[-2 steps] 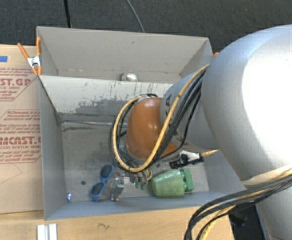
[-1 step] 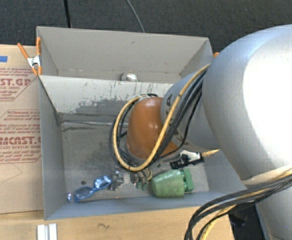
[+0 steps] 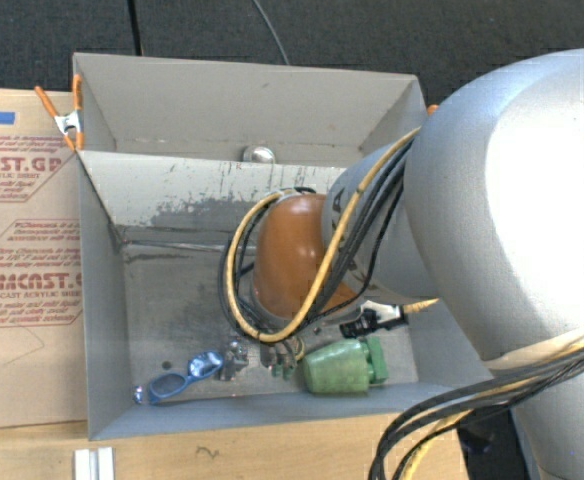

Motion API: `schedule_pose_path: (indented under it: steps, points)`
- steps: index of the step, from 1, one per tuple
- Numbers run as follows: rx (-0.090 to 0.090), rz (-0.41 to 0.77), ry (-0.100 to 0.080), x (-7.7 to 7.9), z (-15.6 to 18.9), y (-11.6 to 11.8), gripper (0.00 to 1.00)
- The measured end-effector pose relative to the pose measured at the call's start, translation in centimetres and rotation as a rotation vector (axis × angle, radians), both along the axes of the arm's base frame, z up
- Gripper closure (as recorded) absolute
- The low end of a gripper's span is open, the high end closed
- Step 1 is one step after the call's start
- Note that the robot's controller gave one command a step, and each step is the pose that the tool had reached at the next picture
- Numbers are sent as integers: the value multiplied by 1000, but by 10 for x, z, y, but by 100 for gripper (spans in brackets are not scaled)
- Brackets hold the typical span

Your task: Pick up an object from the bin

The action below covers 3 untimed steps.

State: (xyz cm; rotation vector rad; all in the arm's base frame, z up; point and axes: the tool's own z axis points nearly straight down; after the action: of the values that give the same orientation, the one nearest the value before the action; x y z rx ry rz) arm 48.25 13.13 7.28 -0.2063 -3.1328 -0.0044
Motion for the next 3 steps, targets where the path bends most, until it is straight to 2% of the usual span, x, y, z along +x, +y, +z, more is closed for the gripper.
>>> schedule_pose_path:
  steps: [1, 2, 3]
  points:
    - [3, 203, -7, 40, 1, -76, 100]
    - [-1, 202, -7, 40, -1, -78, 0]
    - [-4, 297, -2, -3, 50, -120, 0]
